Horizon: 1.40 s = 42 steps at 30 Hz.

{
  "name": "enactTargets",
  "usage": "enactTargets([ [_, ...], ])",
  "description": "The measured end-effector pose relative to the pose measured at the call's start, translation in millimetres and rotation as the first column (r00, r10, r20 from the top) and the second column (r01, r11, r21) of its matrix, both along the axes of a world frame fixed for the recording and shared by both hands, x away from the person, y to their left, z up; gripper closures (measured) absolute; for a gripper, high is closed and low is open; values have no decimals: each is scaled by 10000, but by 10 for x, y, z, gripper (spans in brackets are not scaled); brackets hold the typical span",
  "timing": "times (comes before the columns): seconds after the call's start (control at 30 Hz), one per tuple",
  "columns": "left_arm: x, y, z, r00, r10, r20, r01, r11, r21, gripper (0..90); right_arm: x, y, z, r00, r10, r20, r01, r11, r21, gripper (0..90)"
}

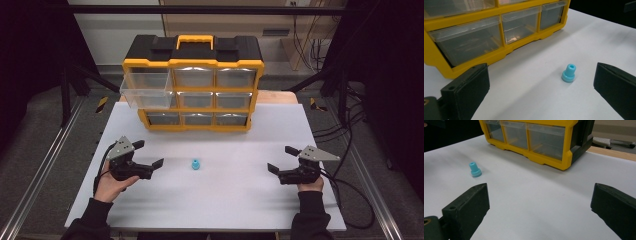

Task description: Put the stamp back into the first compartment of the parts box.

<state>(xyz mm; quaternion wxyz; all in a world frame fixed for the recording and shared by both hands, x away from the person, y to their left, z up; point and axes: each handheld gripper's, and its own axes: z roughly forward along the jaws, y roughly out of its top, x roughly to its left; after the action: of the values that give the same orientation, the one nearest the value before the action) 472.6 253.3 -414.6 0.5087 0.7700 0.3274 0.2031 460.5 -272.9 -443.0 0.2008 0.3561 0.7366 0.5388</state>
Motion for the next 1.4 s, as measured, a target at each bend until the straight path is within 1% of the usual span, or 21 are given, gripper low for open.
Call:
enactTargets([
  [0.37, 67, -145, 27, 9999, -98, -136, 101, 9998, 155, 3, 3, 10, -7, 10000, 61, -69, -61, 10000, -20, 24],
  [0.7, 136, -348, 57, 9992, -345, -215, 351, 9990, 282, 3, 5, 9, -9, 10000, 58, -60, -58, 10000, -41, 24],
  [0.83, 159, -435, 51, 9988, -397, -291, 410, 9983, 426, 3, 3, 9, -7, 10000, 61, -67, -62, 10000, -24, 24],
  [1.0, 189, -530, 32, 9979, -497, -427, 521, 9971, 563, 3, 2, 9, -7, 9999, 67, -74, -68, 10000, -21, 24],
  [1.4, 268, -715, -48, 9947, -516, -888, 589, 9949, 814, 4, 4, 8, -7, 10000, 62, -69, -62, 10000, -33, 24],
])
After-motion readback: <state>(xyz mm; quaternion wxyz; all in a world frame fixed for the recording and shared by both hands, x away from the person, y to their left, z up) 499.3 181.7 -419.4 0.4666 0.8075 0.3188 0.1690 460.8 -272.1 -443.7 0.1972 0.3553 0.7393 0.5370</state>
